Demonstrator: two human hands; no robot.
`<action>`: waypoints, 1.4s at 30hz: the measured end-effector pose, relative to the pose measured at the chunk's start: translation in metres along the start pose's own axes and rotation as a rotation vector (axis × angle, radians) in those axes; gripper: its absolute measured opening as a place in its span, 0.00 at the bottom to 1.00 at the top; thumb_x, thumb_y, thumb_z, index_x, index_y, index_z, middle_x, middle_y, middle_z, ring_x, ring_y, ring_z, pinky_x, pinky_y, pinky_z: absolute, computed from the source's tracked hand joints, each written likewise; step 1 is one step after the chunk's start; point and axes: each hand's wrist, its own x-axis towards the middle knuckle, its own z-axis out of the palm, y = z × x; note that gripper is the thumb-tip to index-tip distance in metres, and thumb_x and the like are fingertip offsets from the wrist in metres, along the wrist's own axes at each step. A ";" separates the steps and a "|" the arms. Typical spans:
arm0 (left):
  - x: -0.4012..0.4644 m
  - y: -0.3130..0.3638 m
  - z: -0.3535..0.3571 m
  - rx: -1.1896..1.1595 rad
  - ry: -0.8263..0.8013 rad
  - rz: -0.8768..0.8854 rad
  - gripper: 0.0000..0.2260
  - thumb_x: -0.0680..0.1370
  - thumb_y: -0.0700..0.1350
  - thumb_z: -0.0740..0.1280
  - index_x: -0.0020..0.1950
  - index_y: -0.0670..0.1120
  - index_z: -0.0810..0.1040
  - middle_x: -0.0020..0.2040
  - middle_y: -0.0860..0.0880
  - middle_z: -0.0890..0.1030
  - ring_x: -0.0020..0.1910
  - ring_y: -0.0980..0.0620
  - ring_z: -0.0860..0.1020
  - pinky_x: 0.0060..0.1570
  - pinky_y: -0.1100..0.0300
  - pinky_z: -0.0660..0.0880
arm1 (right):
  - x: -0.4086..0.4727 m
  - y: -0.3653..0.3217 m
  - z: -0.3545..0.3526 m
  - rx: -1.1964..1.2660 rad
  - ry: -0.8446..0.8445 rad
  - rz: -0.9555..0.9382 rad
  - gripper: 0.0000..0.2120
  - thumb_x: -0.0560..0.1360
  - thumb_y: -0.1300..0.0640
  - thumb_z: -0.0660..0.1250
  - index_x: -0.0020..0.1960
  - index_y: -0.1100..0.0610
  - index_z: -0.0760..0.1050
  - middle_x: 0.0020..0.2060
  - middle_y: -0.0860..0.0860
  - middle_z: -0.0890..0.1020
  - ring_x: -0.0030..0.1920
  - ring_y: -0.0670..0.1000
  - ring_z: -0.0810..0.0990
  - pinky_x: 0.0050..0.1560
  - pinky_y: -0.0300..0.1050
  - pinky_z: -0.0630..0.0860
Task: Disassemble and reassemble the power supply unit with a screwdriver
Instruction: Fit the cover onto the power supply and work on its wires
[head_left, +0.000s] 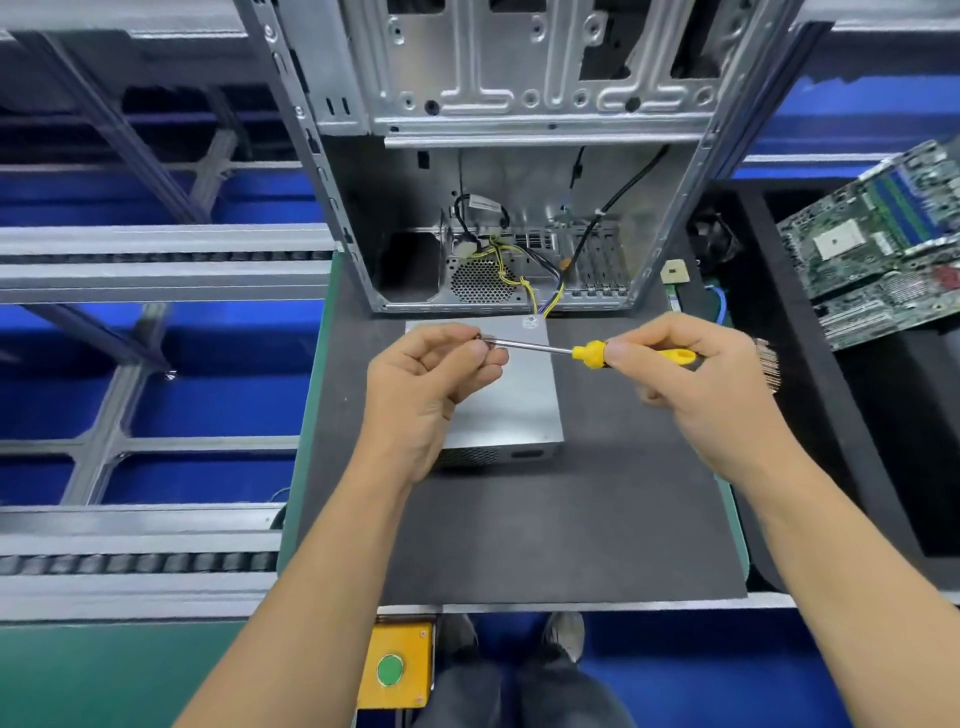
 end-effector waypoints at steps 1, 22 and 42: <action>0.000 0.001 -0.003 0.003 -0.008 -0.004 0.06 0.69 0.37 0.73 0.39 0.48 0.86 0.38 0.44 0.85 0.40 0.49 0.86 0.42 0.62 0.81 | 0.000 0.000 0.002 -0.003 0.002 0.000 0.09 0.68 0.45 0.74 0.40 0.50 0.84 0.25 0.42 0.74 0.26 0.45 0.66 0.29 0.33 0.64; -0.012 0.004 -0.047 -0.089 0.089 -0.040 0.06 0.69 0.36 0.72 0.41 0.45 0.87 0.40 0.42 0.86 0.42 0.47 0.86 0.42 0.62 0.81 | 0.008 -0.004 0.050 0.675 -0.014 0.459 0.10 0.75 0.66 0.69 0.39 0.56 0.72 0.37 0.55 0.78 0.32 0.50 0.75 0.32 0.40 0.74; -0.039 -0.026 -0.095 0.691 0.131 0.190 0.12 0.72 0.39 0.77 0.42 0.57 0.85 0.37 0.56 0.82 0.34 0.59 0.74 0.39 0.69 0.72 | -0.007 0.024 0.137 0.358 0.116 0.431 0.06 0.79 0.61 0.67 0.49 0.61 0.70 0.32 0.51 0.84 0.41 0.55 0.87 0.40 0.41 0.81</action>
